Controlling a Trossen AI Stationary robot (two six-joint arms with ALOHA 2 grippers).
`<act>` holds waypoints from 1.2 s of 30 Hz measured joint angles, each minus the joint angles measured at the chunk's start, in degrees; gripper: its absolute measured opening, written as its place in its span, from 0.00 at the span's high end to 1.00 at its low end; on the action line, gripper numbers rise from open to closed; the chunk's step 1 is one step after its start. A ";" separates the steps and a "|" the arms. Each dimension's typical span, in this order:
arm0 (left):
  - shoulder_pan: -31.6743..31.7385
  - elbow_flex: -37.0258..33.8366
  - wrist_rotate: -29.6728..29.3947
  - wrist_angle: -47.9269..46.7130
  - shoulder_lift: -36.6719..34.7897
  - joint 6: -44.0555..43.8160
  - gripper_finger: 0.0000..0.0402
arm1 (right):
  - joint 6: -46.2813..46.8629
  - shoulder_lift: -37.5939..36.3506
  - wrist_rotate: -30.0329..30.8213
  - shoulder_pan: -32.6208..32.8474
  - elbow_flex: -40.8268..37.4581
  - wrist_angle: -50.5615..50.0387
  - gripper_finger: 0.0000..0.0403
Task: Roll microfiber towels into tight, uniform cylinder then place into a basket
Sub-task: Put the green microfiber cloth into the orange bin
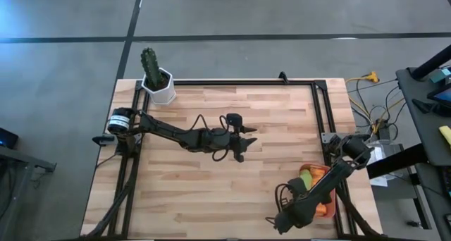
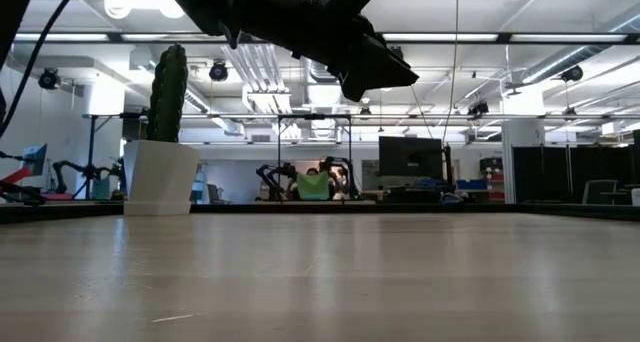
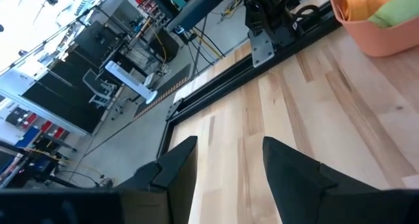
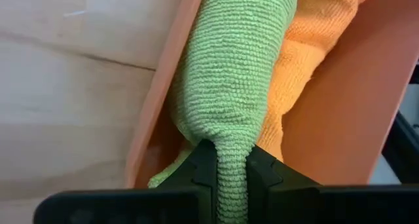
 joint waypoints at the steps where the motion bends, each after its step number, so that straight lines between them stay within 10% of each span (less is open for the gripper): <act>1: 0.00 -0.02 -0.07 -0.03 0.00 -0.23 0.61 | 0.42 0.10 0.00 0.00 0.09 0.19 0.93; 9: 0.00 -0.04 -0.27 -0.97 0.02 -1.37 0.61 | 2.64 -0.23 4.89 0.58 0.20 3.11 0.89; 21: 0.00 -0.09 -0.27 -1.64 0.04 -1.38 0.61 | 0.33 -0.41 8.74 1.07 -2.16 13.87 0.57; 36: 0.01 -0.83 -0.24 -1.49 0.07 -1.45 0.61 | 4.76 -6.27 12.51 5.13 0.86 2.34 0.60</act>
